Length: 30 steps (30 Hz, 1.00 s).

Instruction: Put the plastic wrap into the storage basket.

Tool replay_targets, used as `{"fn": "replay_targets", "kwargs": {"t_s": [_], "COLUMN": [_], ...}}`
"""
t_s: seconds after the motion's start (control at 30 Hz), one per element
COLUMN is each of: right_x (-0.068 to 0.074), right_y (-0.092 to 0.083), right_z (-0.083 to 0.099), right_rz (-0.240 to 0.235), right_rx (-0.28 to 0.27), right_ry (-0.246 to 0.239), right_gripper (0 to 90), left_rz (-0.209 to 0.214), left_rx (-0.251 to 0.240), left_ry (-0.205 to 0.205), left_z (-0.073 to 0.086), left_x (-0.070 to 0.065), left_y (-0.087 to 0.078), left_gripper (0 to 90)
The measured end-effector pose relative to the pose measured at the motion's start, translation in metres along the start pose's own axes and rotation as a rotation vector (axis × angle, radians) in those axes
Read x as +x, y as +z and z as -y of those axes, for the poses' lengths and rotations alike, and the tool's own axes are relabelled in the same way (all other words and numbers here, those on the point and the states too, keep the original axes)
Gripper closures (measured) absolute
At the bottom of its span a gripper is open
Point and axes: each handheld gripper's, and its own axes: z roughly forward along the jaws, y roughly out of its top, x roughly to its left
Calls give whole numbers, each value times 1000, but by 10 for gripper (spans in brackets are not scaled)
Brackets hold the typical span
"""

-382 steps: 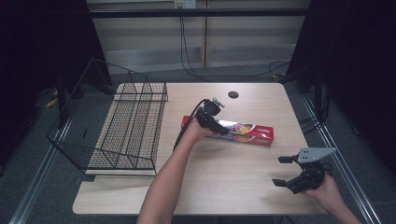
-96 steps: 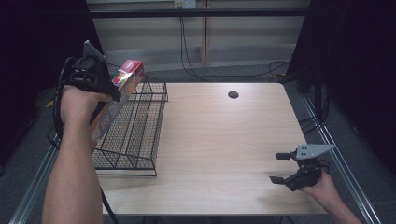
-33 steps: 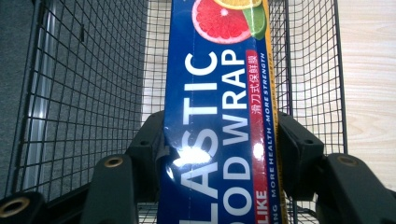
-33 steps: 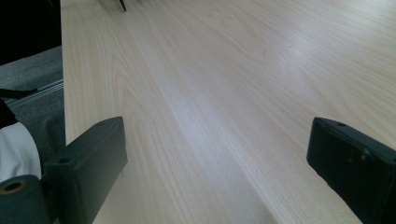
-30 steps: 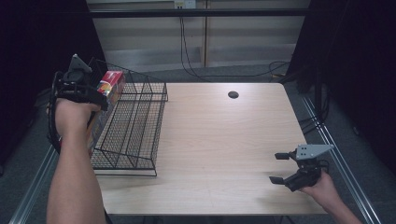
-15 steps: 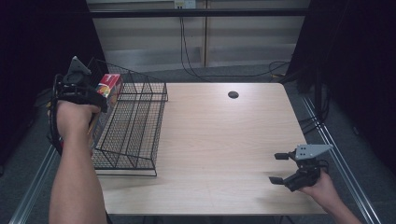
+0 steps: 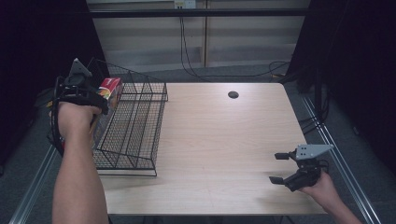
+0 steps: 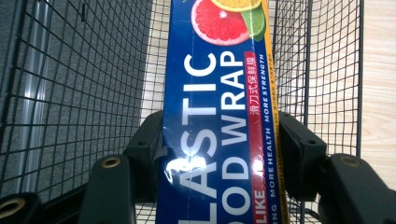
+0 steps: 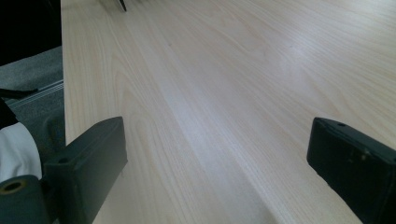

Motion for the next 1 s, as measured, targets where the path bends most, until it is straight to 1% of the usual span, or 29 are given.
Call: {"fn": "replay_targets", "kwargs": {"t_s": [0.07, 0.1, 0.13, 0.2, 0.23, 0.27, 0.3, 0.33, 0.37, 0.4, 0.43, 0.47, 0.5, 0.57, 0.63, 0.67, 0.7, 0.73, 0.77, 0.8, 0.83, 0.87, 1.0], "right_x": [0, 0, 0, 0, 0, 0, 0, 0, 0, 0, 0, 0, 0, 0, 1, 0, 0, 0, 0, 0, -1, 0, 3], "right_y": [0, 0, 0, 0, 0, 0, 0, 0, 1, 1, 0, 0, 0, -1, -2, -2, -3, -3, -4, -4, -4, -4, -6], "right_z": [0, 0, 0, 0, 0, 0, 0, 0, 1, 0, 0, 0, 0, 1, 2, 2, 2, 2, 3, 3, 3, 3, 4], "right_rz": [-1, -2, 0, -1, 0, 0, 0, -1, -5, 1, 0, -1, 0, 1, 3, 8, 6, 2, 3, 3, 5, 1, 6], "right_rx": [2, 2, 3, 2, 2, 3, 4, 4, 4, 6, 4, 3, 3, 1, -2, -7, -7, -7, -5, -5, -6, -4, -3], "right_ry": [0, 0, 0, 1, 1, 2, 1, 2, 2, 1, 0, 2, 1, 3, 6, 1, 7, 11, 13, 13, 10, 11, 2], "right_gripper": [48, 47, 48, 48, 48, 47, 48, 48, 47, 48, 47, 48, 48, 47, 47, 47, 47, 47, 47, 47, 47, 47, 47], "left_rz": [0, -4, 3, -6, -4, -1, 18, 25, 25, 29, 31, 41, 53, 55, 69, 84, 83, 83, 105, 105, 111, 113, 133], "left_rx": [1, 8, 15, 28, 23, 14, -16, -25, -17, -22, -42, -48, -46, -51, -58, -58, -63, -69, -75, -75, -81, -80, -99], "left_ry": [0, 5, 0, 9, -7, -14, -3, 0, 10, 12, 17, 27, 30, 39, 43, 50, 51, 64, 69, 69, 74, 78, 124], "left_z": [0, 0, 0, 1, 1, 1, 0, -1, -2, -3, -4, -5, -6, -8, -9, -10, -11, -12, -13, -13, -14, -14, -15], "left_x": [0, 2, 1, 2, 3, 3, 4, 4, 3, 1, 0, -1, -3, -6, -9, -12, -14, -16, -21, -21, -24, -26, -41], "left_y": [2, 3, 5, 6, 7, 5, 1, -3, -5, -8, -11, -12, -13, -13, -13, -12, -12, -12, -11, -11, -11, -11, -11], "left_gripper": [417, 417, 414, 412, 404, 405, 416, 434, 431, 425, 422, 422, 421, 400, 396, 396, 394, 380, 365, 355, 355, 331, 270]}}
